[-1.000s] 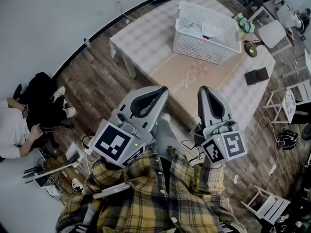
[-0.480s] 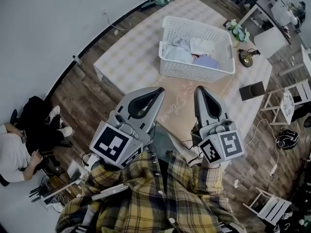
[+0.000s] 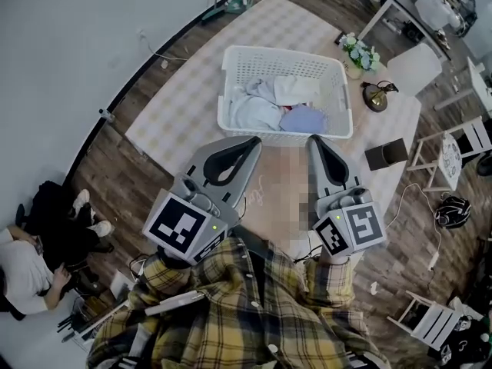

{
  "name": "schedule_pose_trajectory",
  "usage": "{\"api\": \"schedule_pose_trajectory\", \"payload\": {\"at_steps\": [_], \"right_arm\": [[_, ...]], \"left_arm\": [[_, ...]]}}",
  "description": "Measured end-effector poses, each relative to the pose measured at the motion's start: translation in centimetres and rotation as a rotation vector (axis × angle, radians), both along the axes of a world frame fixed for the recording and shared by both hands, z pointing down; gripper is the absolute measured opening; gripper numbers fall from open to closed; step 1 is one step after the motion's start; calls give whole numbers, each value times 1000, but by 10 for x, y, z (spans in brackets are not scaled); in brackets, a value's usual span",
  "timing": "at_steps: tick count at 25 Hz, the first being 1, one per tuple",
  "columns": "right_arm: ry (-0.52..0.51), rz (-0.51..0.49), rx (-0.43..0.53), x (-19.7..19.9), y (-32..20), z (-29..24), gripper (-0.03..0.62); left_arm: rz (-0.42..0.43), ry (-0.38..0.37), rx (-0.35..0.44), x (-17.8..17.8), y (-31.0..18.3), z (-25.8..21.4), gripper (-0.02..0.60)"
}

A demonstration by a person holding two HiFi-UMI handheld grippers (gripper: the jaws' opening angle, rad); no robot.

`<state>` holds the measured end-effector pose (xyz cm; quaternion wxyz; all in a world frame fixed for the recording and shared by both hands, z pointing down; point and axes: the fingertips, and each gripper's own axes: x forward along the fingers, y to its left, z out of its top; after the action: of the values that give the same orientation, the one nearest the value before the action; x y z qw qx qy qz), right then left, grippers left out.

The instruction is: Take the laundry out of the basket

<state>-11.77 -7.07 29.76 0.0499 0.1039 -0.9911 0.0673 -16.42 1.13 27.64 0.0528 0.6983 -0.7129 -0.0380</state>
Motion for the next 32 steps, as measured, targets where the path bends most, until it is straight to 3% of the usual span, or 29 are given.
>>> {"api": "schedule_pose_trajectory", "payload": {"at_steps": [9, 19, 32], "right_arm": [[33, 76, -11, -11, -28, 10, -2], [70, 234, 0, -41, -62, 18, 0], [128, 322, -3, -55, -89, 33, 0]], "left_arm": [[96, 0, -37, -15, -37, 9, 11], [281, -22, -63, -47, -78, 16, 12], [415, -16, -112, -63, -122, 35, 12]]}}
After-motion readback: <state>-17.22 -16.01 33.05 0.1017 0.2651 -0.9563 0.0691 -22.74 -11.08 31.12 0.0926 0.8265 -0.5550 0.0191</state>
